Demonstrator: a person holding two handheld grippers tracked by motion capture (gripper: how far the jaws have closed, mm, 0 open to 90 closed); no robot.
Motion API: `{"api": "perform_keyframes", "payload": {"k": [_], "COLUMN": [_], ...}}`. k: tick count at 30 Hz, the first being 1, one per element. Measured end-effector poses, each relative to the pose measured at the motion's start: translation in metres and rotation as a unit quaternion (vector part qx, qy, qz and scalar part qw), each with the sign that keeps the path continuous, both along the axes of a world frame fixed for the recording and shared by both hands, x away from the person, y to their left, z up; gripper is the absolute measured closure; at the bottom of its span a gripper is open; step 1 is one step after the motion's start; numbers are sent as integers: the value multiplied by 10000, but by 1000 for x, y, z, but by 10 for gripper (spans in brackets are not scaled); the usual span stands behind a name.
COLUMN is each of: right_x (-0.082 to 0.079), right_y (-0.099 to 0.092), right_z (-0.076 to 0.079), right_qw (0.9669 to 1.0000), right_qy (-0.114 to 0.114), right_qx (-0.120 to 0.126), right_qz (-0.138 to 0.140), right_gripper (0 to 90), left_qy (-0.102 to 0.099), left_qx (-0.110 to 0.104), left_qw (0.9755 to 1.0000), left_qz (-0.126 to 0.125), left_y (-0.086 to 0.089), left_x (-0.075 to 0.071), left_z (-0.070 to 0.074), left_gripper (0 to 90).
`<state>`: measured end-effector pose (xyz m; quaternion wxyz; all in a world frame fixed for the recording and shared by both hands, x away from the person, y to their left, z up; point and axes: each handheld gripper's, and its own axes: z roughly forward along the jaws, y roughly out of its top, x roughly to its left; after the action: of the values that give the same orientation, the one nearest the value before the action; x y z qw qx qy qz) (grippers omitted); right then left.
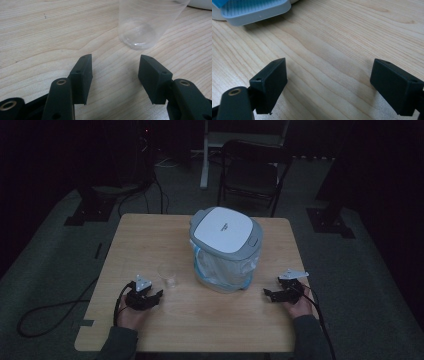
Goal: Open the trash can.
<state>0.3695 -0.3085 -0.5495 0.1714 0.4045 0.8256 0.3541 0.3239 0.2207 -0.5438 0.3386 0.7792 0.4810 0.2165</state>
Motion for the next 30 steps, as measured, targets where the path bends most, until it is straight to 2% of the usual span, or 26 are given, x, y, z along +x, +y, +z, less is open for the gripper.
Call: {"api": "perform_keyframes", "payload": {"k": [4,6,9,13,18,20,30], "right_x": [-1,-2,-7,-9,-12,-14,-20], "right_y": [0,0,2,5,8,11,37], "right_z": [0,0,1,5,9,13,27], "right_qw": [10000,10000,9998,9999,9999,9998,9983], "right_qy": [-2,-41,-135,-86,-121,-176,-397], "right_qx": [11,39,113,72,36,76,148], "right_qz": [11,37,54,28,19,41,389], "right_gripper": [155,217,396,673,857,895,900], "left_qy": [2,1,3,3,3,2,0], "left_qx": [3,2,4,6,7,9,5], "left_qw": [10000,10000,10000,10000,10000,10000,10000], "left_qz": [14,16,20,20,23,24,29], "left_y": [0,0,0,-1,-1,-1,-1], "left_x": [0,0,0,0,0,0,0], "left_z": [0,0,0,0,0,0,0], "left_gripper": [458,457,457,457,455,455,454]}}
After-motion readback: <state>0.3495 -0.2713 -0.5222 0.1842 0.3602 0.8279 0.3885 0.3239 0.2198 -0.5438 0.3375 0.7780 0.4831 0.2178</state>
